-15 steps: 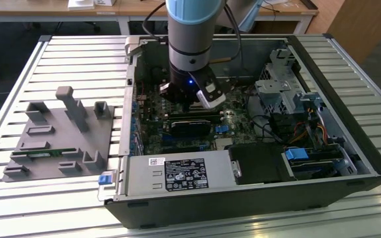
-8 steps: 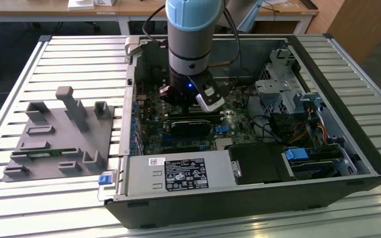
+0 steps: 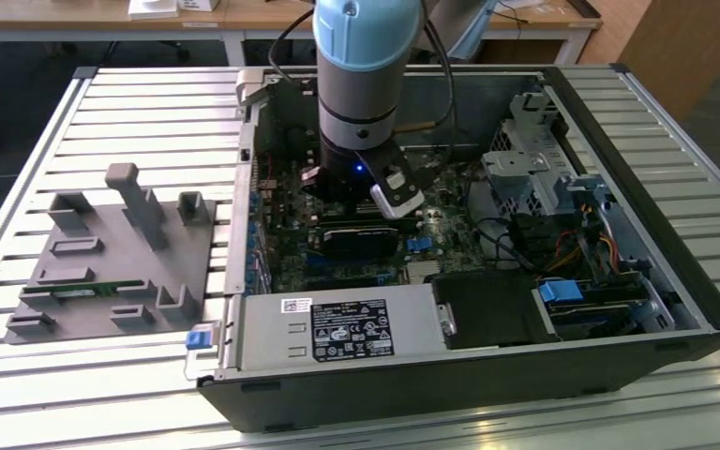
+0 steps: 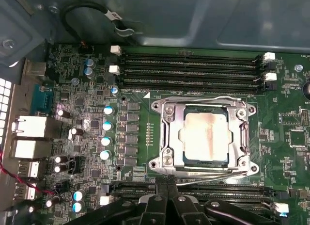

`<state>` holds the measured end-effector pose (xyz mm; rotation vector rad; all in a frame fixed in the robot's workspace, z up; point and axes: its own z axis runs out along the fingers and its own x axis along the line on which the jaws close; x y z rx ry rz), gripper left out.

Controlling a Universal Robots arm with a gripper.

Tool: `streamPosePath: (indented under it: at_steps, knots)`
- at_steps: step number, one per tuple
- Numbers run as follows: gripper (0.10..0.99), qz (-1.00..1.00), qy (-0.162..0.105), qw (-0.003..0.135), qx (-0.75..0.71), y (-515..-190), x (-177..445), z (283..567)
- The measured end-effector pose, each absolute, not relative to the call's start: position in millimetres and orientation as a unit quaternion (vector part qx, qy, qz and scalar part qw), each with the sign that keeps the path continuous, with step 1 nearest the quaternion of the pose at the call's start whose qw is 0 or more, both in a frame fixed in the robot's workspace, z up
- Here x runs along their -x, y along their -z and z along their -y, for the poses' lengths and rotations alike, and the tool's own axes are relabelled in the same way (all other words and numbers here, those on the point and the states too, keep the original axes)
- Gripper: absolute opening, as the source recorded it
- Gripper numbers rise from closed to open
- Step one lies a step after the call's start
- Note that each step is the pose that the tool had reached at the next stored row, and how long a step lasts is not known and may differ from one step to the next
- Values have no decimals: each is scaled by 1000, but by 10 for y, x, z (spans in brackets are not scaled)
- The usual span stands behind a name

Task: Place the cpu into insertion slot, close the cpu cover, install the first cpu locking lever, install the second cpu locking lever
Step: 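Install the second cpu locking lever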

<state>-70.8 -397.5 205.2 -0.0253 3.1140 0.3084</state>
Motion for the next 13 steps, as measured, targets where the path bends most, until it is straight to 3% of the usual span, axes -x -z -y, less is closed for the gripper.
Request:
streamPosePath:
  at_steps: [13]
  knots:
    - [106, -991, -134, 6, 8, -1962, 716, 4003]
